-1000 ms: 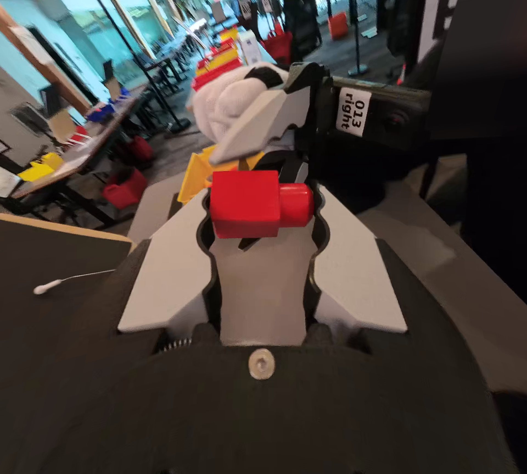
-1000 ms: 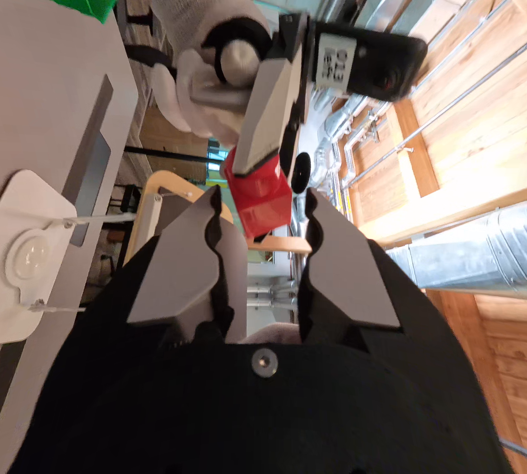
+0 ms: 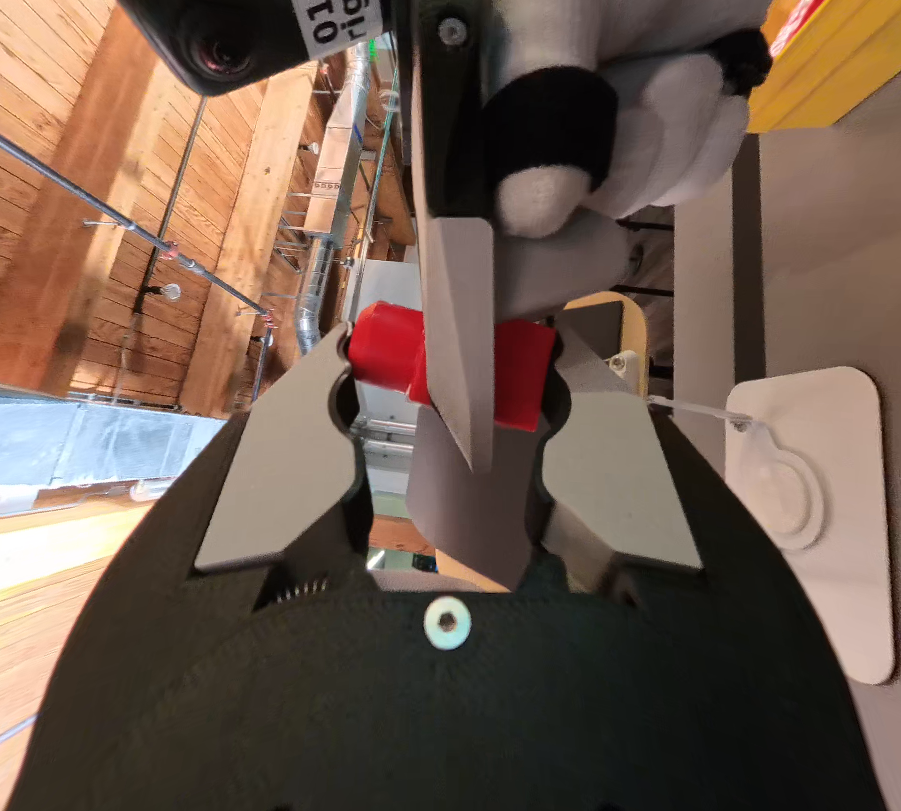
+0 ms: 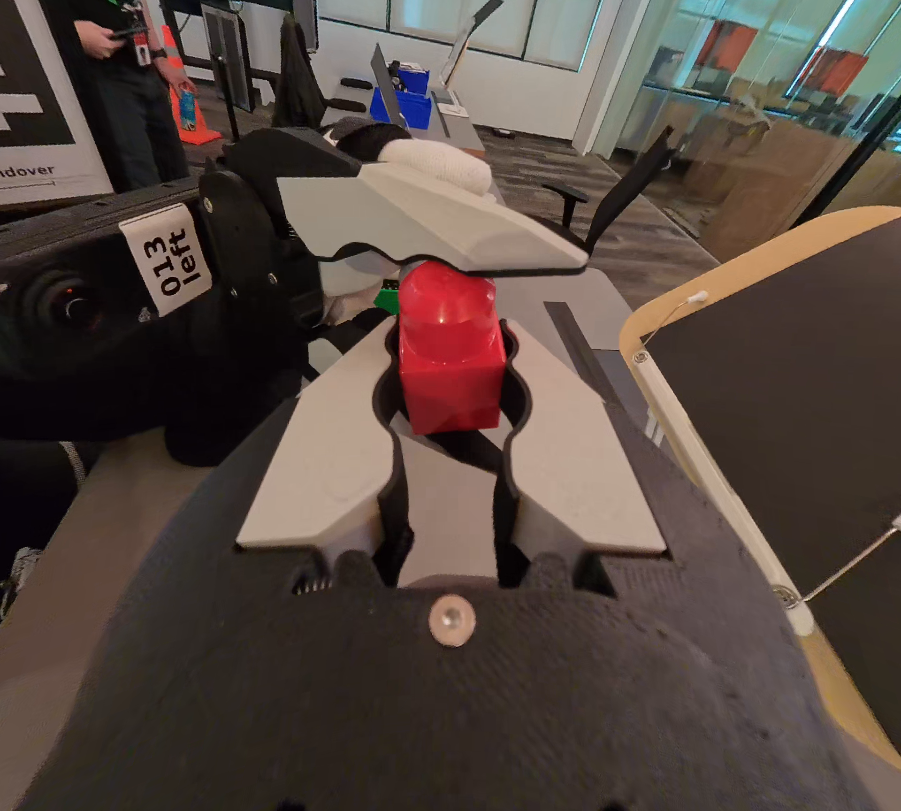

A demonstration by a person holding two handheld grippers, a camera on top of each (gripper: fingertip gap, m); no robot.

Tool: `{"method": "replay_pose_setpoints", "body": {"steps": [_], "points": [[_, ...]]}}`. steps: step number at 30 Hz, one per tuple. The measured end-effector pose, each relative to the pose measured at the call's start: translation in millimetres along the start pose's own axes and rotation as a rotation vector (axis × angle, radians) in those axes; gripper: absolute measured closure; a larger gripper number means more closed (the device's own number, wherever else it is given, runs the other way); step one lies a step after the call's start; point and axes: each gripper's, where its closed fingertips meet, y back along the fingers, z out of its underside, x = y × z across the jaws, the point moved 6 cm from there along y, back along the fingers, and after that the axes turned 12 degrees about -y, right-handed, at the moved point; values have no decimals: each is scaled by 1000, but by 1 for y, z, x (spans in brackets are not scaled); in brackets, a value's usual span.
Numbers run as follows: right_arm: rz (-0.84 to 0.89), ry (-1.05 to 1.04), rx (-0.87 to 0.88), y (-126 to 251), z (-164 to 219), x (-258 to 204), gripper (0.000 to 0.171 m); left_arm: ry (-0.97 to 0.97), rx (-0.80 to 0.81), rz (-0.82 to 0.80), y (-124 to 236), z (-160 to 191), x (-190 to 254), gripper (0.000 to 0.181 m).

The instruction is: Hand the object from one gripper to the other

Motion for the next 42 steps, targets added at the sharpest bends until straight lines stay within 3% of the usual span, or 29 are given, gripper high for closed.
{"method": "replay_pose_setpoints", "body": {"steps": [5, 10, 11, 19, 32, 39, 42], "points": [[-15, -23, 14, -1, -1, -1, 136, 25, -3, 31, 1, 1, 0, 108], [141, 74, 116, 8, -15, 5, 97, 165, -6, 14, 4, 12, -10, 108], [145, 112, 176, 12, -22, 1, 96, 196, 4, 22, 6, 15, -12, 108], [412, 421, 231, 30, -32, 3, 101, 517, 90, 111, 30, 43, -29, 108], [476, 637, 241, 21, -25, -1, 106, 531, 47, 190, 36, 47, -25, 107], [616, 1149, 135, 3, -13, -30, 109, 769, 215, 352, 42, 49, -17, 107], [615, 1261, 87, -3, -6, -37, 115, 819, 277, 410, 43, 52, -9, 108]]}}
